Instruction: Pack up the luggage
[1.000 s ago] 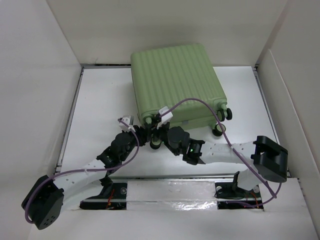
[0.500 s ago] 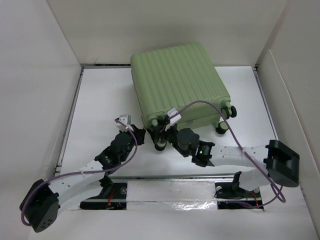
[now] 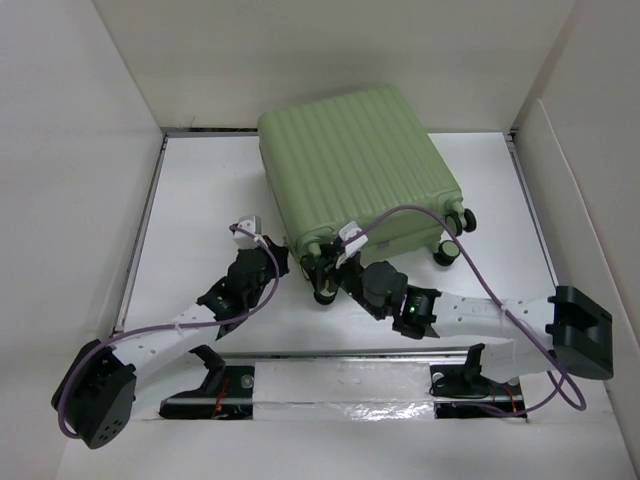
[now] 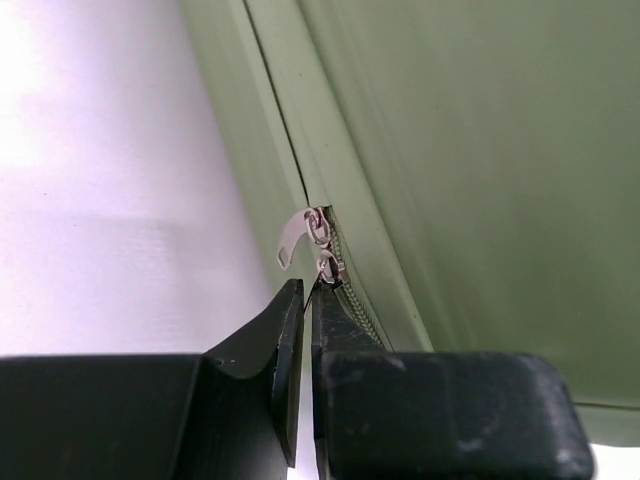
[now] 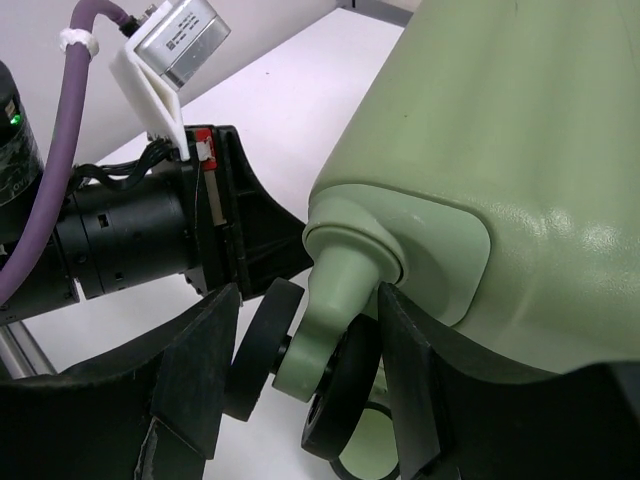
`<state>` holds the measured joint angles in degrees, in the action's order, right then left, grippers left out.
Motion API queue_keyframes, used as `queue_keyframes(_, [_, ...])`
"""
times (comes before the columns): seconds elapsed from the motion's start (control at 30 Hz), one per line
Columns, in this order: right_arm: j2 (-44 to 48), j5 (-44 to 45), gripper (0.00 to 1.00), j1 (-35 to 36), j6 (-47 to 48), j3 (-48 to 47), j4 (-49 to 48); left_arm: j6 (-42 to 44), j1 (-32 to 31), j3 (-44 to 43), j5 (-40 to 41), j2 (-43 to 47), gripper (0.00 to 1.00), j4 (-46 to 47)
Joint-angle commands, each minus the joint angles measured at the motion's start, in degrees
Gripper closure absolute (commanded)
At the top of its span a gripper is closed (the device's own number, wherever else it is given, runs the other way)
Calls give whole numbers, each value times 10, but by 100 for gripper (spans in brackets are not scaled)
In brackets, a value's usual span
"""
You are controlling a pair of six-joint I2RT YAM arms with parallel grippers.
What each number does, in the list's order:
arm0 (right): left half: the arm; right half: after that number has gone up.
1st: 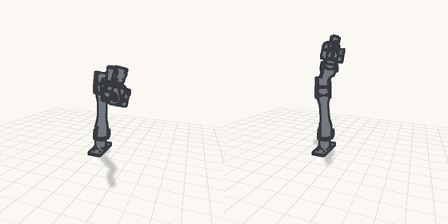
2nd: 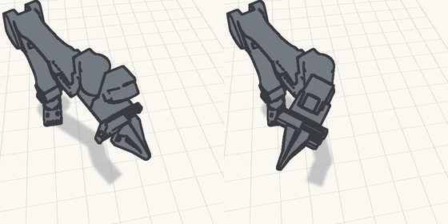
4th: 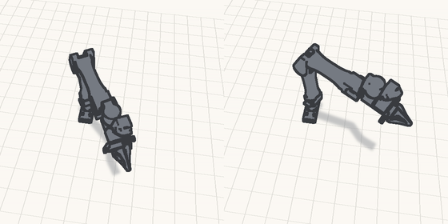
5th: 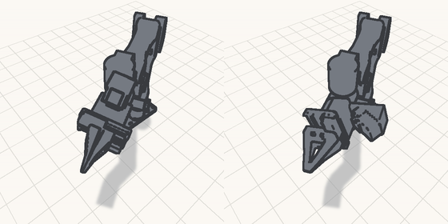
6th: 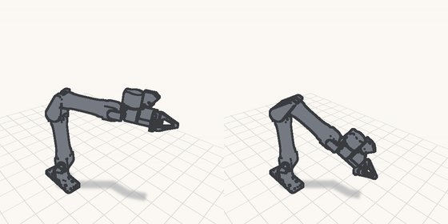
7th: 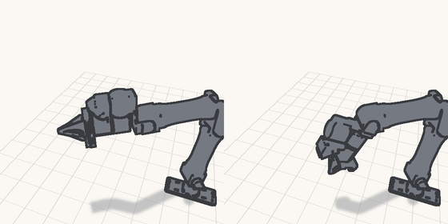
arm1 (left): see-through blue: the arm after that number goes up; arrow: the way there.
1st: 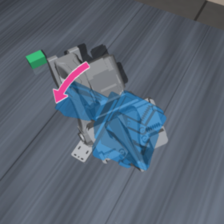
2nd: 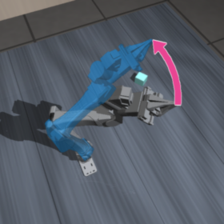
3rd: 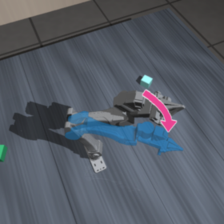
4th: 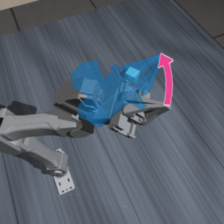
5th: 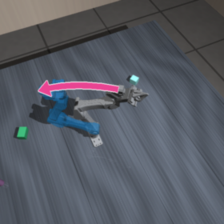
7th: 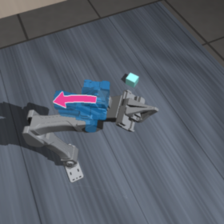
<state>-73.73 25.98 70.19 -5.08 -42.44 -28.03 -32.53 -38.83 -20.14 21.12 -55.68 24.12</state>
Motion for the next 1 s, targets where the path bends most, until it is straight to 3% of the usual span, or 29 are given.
queue_keyframes(0.0, [-20,-73,100,42,17,-11,33,-3,66,-47,139,5,100,52])
queue_keyframes(0.07, [-27,-85,100,42,18,-17,28,-32,66,-56,143,29,96,22])
queue_keyframes(0.13, [-36,-104,100,42,24,-29,20,-53,66,-56,140,60,69,2])
queue_keyframes(0.17, [-38,-112,100,42,27,-34,17,-61,66,-54,138,101,46,-17])
queue_keyframes(0.23, [-35,-128,97,42,39,-54,16,-83,66,-49,123,153,29,-37])
queue_keyframes(0.27, [-31,-130,82,42,43,-61,16,-87,66,-49,117,210,13,-56])
queue_keyframes(0.33, [-19,-117,57,52,63,-70,12,-95,66,-59,86,263,1,-83])
queue_keyframes(0.37, [-1,-112,42,52,72,-83,13,-94,66,-65,75,309,1,-106])
queue_keyframes(0.4, [9,-109,0,52,80,-90,26,-95,66,-72,50,330,1,-118])
queue_keyframes(0.5, [66,-69,0,52,111,-119,79,-83,66,-111,-10,378,1,-151])
queue_keyframes(0.63, [176,91,0,47,153,-131,178,-34,66,-240,-21,366,1,-274])
queue_keyframes(0.77, [298,139,0,-43,137,-114,271,29,66,-315,-4,345,1,-373])
queue_keyframes(0.83, [360,142,0,-137,132,-80,279,48,66,-328,1,343,1,-377])
queue_keyframes(0.97, [401,49,0,-300,112,-56,314,63,66,-331,-10,334,1,-371])
